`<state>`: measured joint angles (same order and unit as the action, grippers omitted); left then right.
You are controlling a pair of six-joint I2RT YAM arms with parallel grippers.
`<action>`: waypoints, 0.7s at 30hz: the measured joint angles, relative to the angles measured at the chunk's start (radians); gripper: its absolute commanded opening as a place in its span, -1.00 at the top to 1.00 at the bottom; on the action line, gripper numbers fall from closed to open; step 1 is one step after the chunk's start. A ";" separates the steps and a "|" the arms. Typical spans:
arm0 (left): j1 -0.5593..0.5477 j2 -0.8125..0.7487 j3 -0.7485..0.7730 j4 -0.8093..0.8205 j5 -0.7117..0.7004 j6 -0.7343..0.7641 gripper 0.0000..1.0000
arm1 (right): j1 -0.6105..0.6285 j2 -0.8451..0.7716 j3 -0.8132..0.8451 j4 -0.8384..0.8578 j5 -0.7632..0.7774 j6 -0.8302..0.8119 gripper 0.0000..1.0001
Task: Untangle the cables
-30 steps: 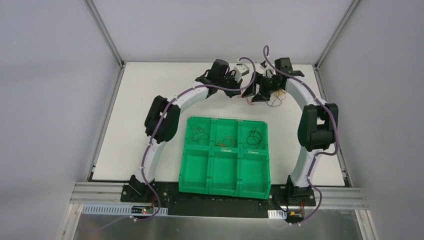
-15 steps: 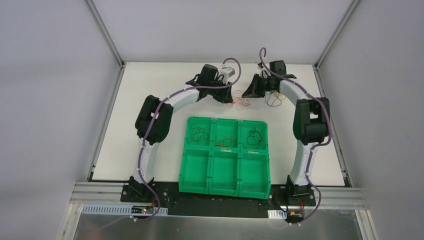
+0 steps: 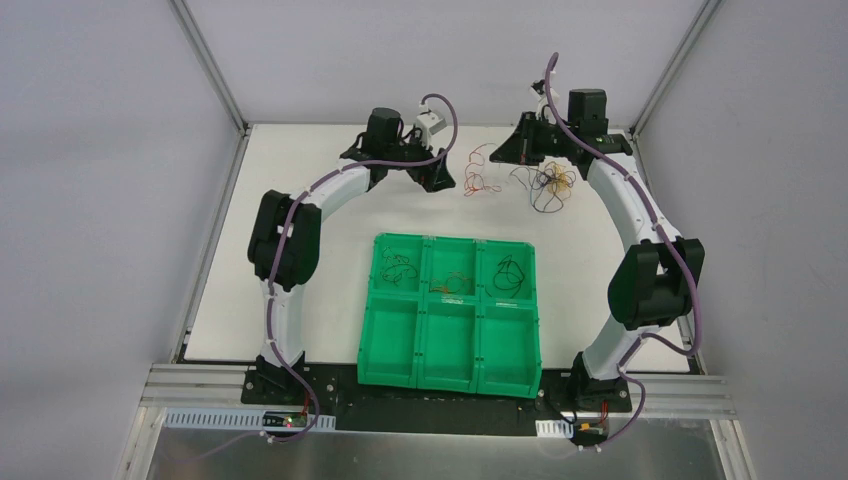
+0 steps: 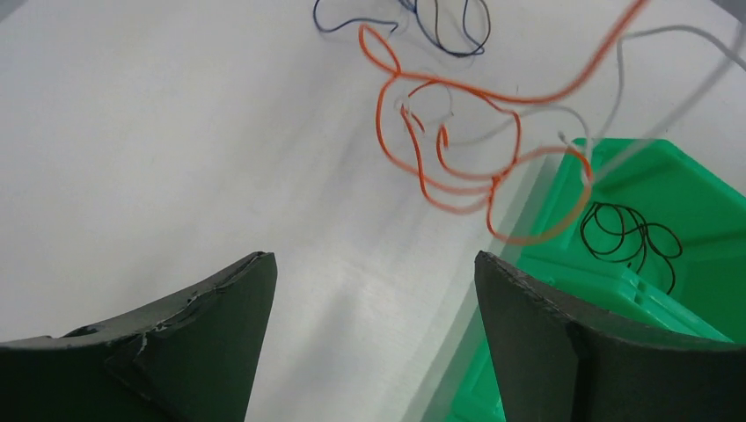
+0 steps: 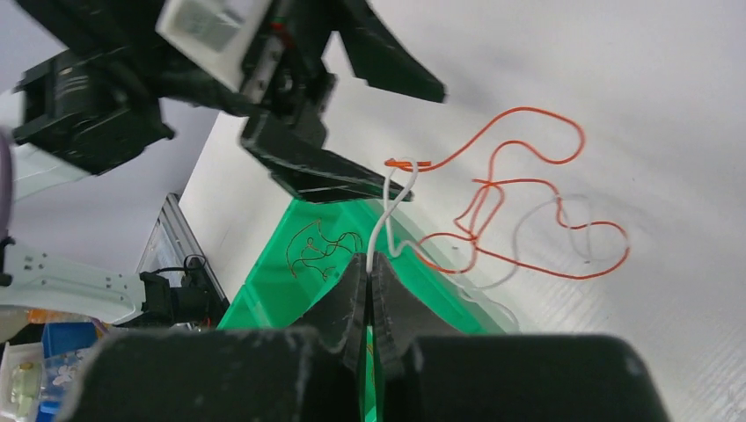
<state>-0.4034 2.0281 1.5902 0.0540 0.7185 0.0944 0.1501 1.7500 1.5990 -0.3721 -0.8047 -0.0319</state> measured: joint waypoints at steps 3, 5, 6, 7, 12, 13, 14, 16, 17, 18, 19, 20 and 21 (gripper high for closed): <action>-0.011 0.064 0.055 0.062 0.056 -0.025 -0.76 | 0.000 -0.023 0.013 -0.002 -0.032 -0.019 1.00; -0.019 0.084 0.060 0.101 0.095 -0.035 -0.77 | 0.000 -0.026 0.013 -0.008 -0.051 -0.031 1.00; -0.024 0.089 0.060 0.110 0.111 -0.034 -0.77 | 0.000 -0.026 0.013 -0.013 -0.059 -0.037 1.00; -0.029 0.092 0.058 0.128 0.129 -0.031 -0.76 | 0.000 -0.026 0.013 -0.020 -0.069 -0.041 1.00; -0.039 0.090 0.022 0.227 0.175 -0.042 -0.71 | 0.000 -0.026 0.042 -0.077 -0.128 -0.096 1.00; -0.042 0.090 0.016 0.240 0.178 -0.055 -0.70 | 0.000 -0.027 0.048 -0.087 -0.137 -0.109 1.00; -0.042 0.090 0.008 0.256 0.183 -0.074 -0.68 | 0.000 -0.027 0.055 -0.097 -0.148 -0.123 1.00; -0.043 0.089 -0.002 0.282 0.182 -0.116 -0.66 | 0.001 -0.031 0.064 -0.120 -0.166 -0.151 1.00; -0.047 0.087 -0.005 0.293 0.176 -0.137 -0.65 | 0.002 -0.032 0.066 -0.133 -0.173 -0.165 1.00; -0.048 0.083 -0.010 0.309 0.163 -0.152 -0.65 | 0.002 -0.032 0.068 -0.143 -0.178 -0.172 1.00; -0.049 0.079 -0.013 0.319 0.154 -0.161 -0.64 | 0.003 -0.033 0.071 -0.156 -0.184 -0.184 1.00; -0.050 0.072 -0.017 0.331 0.140 -0.166 -0.65 | 0.004 -0.033 0.073 -0.166 -0.186 -0.191 1.00; -0.052 0.067 -0.018 0.336 0.132 -0.167 -0.65 | 0.005 -0.033 0.075 -0.175 -0.190 -0.199 1.00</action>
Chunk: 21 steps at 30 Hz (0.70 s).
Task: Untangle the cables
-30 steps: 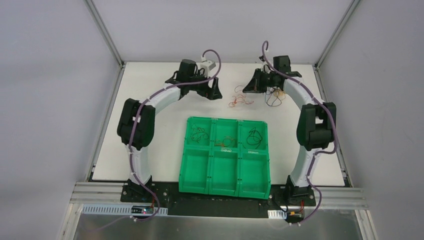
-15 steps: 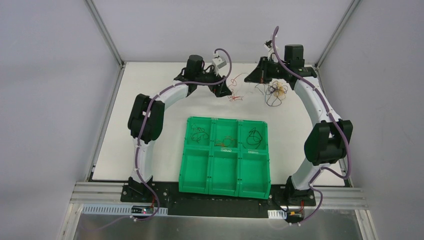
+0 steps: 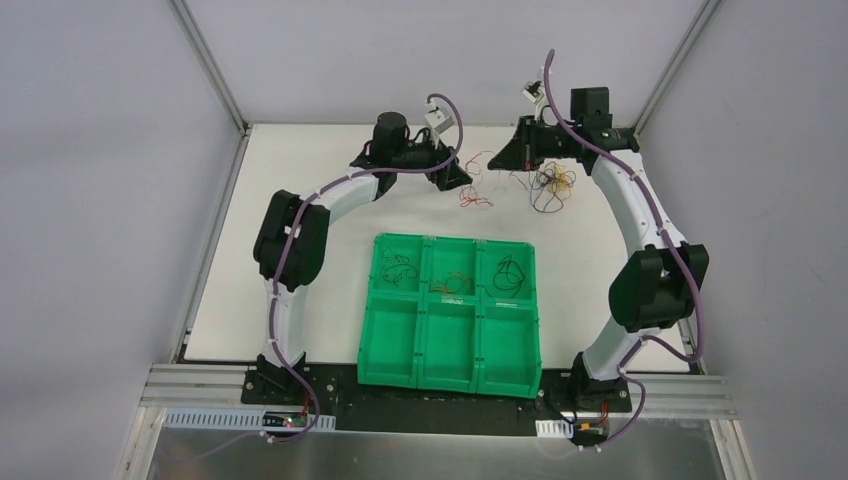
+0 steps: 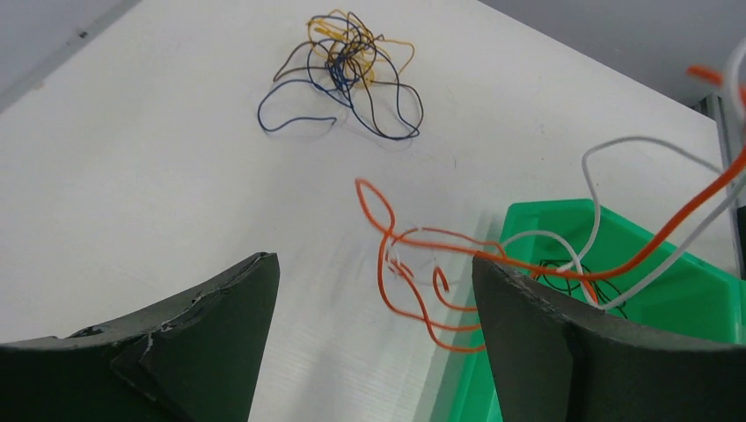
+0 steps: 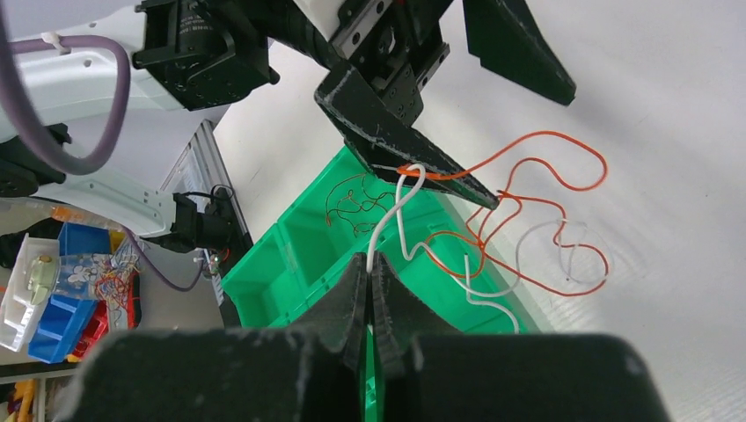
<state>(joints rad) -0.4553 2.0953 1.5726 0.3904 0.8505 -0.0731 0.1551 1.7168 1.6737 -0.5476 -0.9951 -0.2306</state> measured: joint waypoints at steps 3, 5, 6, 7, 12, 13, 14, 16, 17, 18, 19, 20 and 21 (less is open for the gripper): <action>-0.010 -0.021 -0.001 0.024 -0.023 0.005 -0.65 | 0.003 0.000 0.003 -0.018 -0.006 -0.011 1.00; -0.025 -0.043 -0.006 0.035 -0.024 0.014 -0.54 | 0.005 0.000 0.006 -0.025 -0.009 -0.013 1.00; -0.032 -0.053 -0.011 0.040 -0.025 0.018 -0.37 | 0.006 0.000 0.006 -0.026 -0.010 -0.013 1.00; -0.045 -0.069 -0.016 0.043 -0.025 0.027 -0.21 | 0.007 0.000 0.006 -0.027 -0.011 -0.013 1.00; -0.080 -0.102 -0.018 0.027 -0.030 0.085 0.20 | 0.010 -0.011 0.006 -0.039 -0.015 -0.007 1.00; -0.080 -0.106 -0.018 0.022 -0.030 0.089 0.25 | 0.009 -0.018 0.006 -0.044 -0.015 -0.007 1.00; -0.077 -0.110 -0.024 0.019 -0.031 0.092 0.31 | 0.009 -0.029 0.006 -0.051 -0.015 -0.007 1.00; -0.061 -0.122 -0.040 0.015 -0.025 0.093 0.49 | 0.008 -0.054 0.006 -0.066 -0.016 -0.007 1.00; -0.053 -0.127 -0.045 0.016 -0.022 0.094 0.58 | 0.008 -0.066 0.006 -0.071 -0.016 -0.006 1.00; -0.047 -0.134 -0.052 0.016 -0.018 0.095 0.58 | 0.008 -0.079 0.006 -0.074 -0.016 -0.003 1.00; -0.040 -0.141 -0.057 0.017 -0.013 0.095 0.30 | 0.008 -0.092 0.006 -0.075 -0.016 0.003 1.00; -0.035 -0.147 -0.061 0.018 -0.011 0.095 -0.10 | 0.008 -0.102 0.006 -0.074 -0.016 0.011 1.00; -0.034 -0.152 -0.063 0.025 -0.003 0.098 -0.39 | 0.008 -0.113 0.006 -0.070 -0.016 0.023 1.00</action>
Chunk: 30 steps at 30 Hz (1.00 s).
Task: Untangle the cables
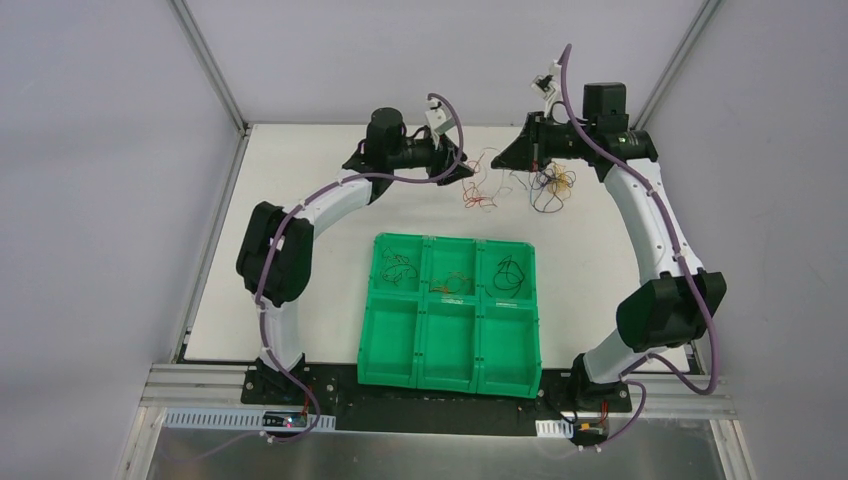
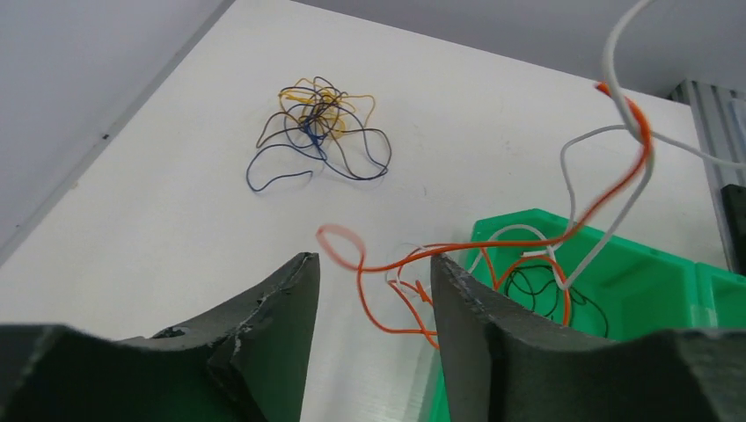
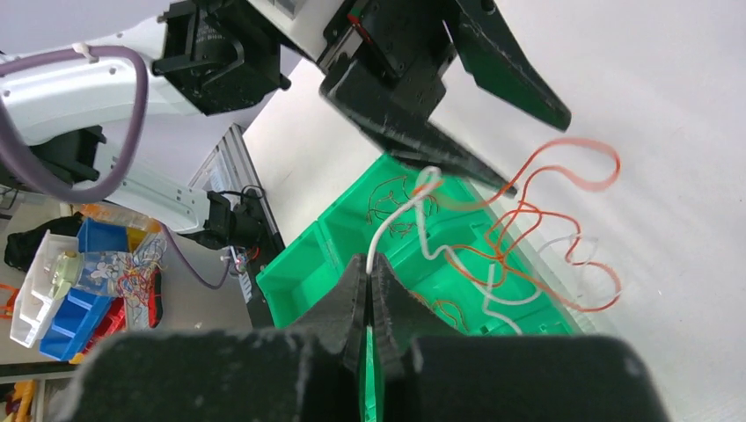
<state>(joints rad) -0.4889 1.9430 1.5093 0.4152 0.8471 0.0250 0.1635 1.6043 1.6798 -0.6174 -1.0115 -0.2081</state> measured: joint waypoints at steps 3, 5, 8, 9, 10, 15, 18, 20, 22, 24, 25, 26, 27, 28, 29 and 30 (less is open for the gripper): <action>-0.012 -0.023 -0.023 0.020 0.014 0.015 -0.53 | 0.000 -0.011 0.000 0.020 -0.001 0.036 1.00; -0.026 -0.045 -0.054 0.026 0.016 0.032 -0.54 | 0.001 -0.010 0.000 0.030 -0.001 0.053 1.00; -0.050 -0.061 -0.069 0.028 0.015 0.062 -0.51 | 0.008 -0.010 0.000 0.034 -0.008 0.073 1.00; -0.056 -0.063 -0.069 0.033 0.012 0.070 -0.47 | 0.012 -0.010 0.000 0.035 -0.010 0.075 1.00; -0.063 -0.063 -0.069 0.036 0.011 0.076 -0.43 | 0.017 -0.010 -0.002 0.035 -0.013 0.077 1.00; -0.082 -0.063 -0.057 0.037 0.009 0.097 -0.06 | 0.039 -0.014 -0.007 0.033 -0.023 0.087 1.00; -0.086 -0.063 -0.051 0.044 0.011 0.097 0.27 | 0.040 -0.021 -0.007 0.032 -0.022 0.088 1.00; -0.087 -0.063 -0.051 0.043 0.014 0.099 0.13 | 0.040 -0.026 -0.007 0.032 -0.021 0.089 1.00; -0.086 -0.064 -0.053 0.039 0.014 0.108 -0.19 | 0.040 -0.035 -0.007 0.034 -0.021 0.097 1.00; -0.085 -0.071 -0.068 0.029 0.008 0.122 -0.47 | 0.039 -0.046 -0.007 0.043 -0.021 0.114 1.00; -0.078 -0.078 -0.082 0.022 0.006 0.118 -0.56 | 0.039 -0.051 -0.007 0.047 -0.021 0.121 1.00; -0.072 -0.085 -0.101 0.015 0.007 0.110 -0.62 | 0.038 -0.060 -0.007 0.053 -0.021 0.131 1.00; -0.063 -0.090 -0.115 0.009 0.008 0.105 -0.64 | 0.037 -0.066 -0.006 0.058 -0.021 0.138 1.00; -0.050 -0.096 -0.133 0.003 0.008 0.090 -0.66 | 0.035 -0.072 -0.003 0.061 -0.021 0.145 1.00; -0.029 -0.102 -0.151 -0.006 0.008 0.081 -0.68 | 0.034 -0.076 0.003 0.066 -0.021 0.151 1.00; -0.007 -0.108 -0.167 -0.011 0.008 0.073 -0.69 | 0.032 -0.079 0.007 0.071 -0.021 0.156 1.00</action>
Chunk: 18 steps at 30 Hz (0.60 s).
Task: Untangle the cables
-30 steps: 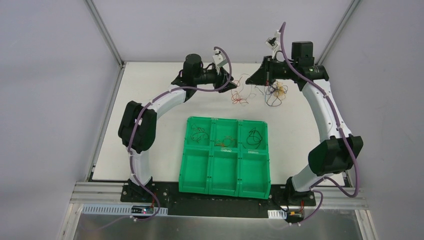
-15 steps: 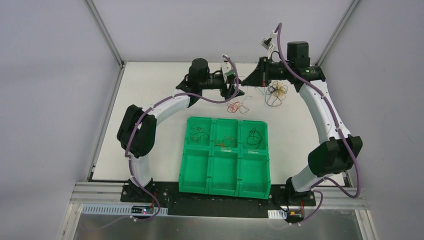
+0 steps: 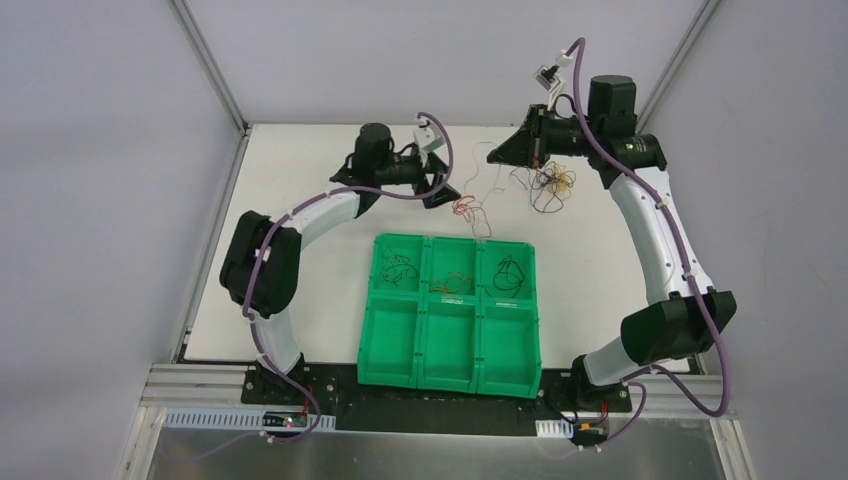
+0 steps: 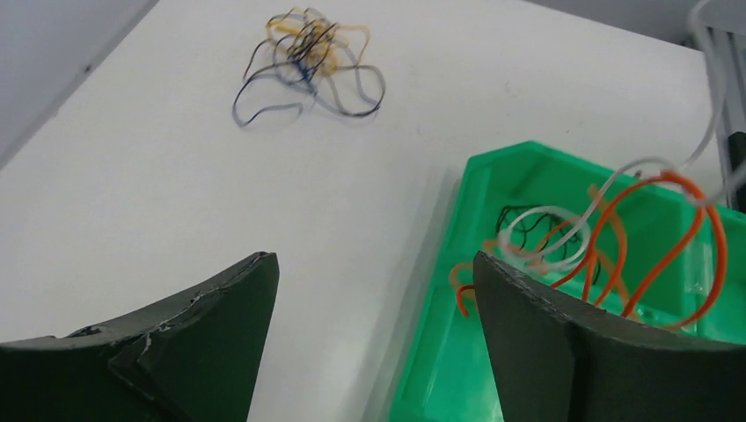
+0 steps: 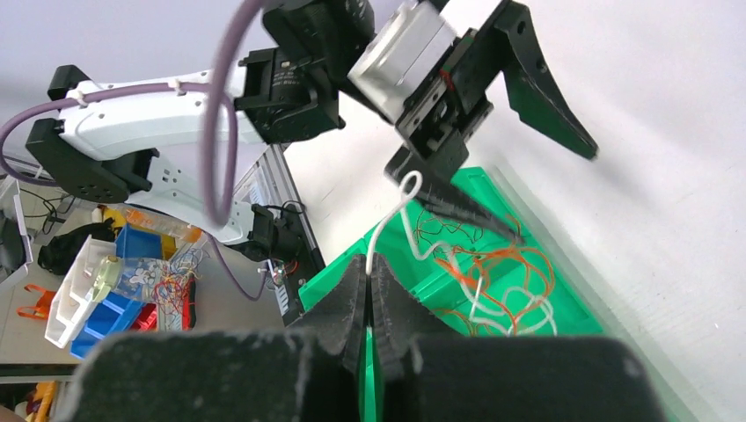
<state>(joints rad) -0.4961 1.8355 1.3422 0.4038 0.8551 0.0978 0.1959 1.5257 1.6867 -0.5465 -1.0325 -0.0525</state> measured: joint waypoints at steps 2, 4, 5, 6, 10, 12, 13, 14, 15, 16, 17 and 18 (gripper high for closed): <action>0.052 -0.018 -0.039 -0.019 -0.002 -0.003 -0.73 | -0.002 -0.006 0.005 0.009 0.000 0.007 1.00; 0.101 -0.047 -0.071 -0.051 -0.012 0.003 -0.73 | -0.002 -0.009 0.005 0.012 0.000 0.011 1.00; 0.117 -0.062 -0.082 -0.060 -0.021 0.009 -0.73 | -0.002 -0.010 0.005 0.012 0.000 0.012 1.00; 0.126 -0.075 -0.088 -0.071 -0.026 0.016 -0.73 | -0.002 -0.010 0.005 0.012 0.000 0.013 1.00; 0.133 -0.155 -0.111 -0.156 0.008 0.119 -0.74 | -0.003 -0.010 0.005 0.023 -0.001 0.023 1.00; 0.130 -0.195 -0.131 -0.202 0.037 0.188 -0.74 | -0.003 -0.010 0.005 0.034 -0.002 0.032 1.00; 0.130 -0.211 -0.141 -0.224 0.049 0.218 -0.74 | -0.003 -0.010 0.005 0.043 -0.002 0.042 1.00; 0.129 -0.221 -0.147 -0.240 0.060 0.246 -0.74 | -0.003 -0.010 0.005 0.049 -0.002 0.049 1.00; 0.126 -0.224 -0.148 -0.255 0.067 0.267 -0.74 | -0.003 -0.010 0.005 0.056 -0.003 0.058 1.00; 0.122 -0.224 -0.148 -0.263 0.072 0.284 -0.74 | -0.003 -0.010 0.005 0.064 -0.003 0.068 1.00; 0.121 -0.222 -0.148 -0.275 0.076 0.299 -0.75 | -0.003 -0.009 0.005 0.071 -0.004 0.076 1.00; 0.114 -0.219 -0.148 -0.286 0.079 0.314 -0.75 | -0.003 -0.009 0.005 0.079 -0.005 0.083 1.00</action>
<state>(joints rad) -0.3824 1.6161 1.1942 0.1181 0.9340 0.4114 0.1932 1.5166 1.6917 -0.4675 -1.0370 0.0307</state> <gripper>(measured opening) 0.870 0.009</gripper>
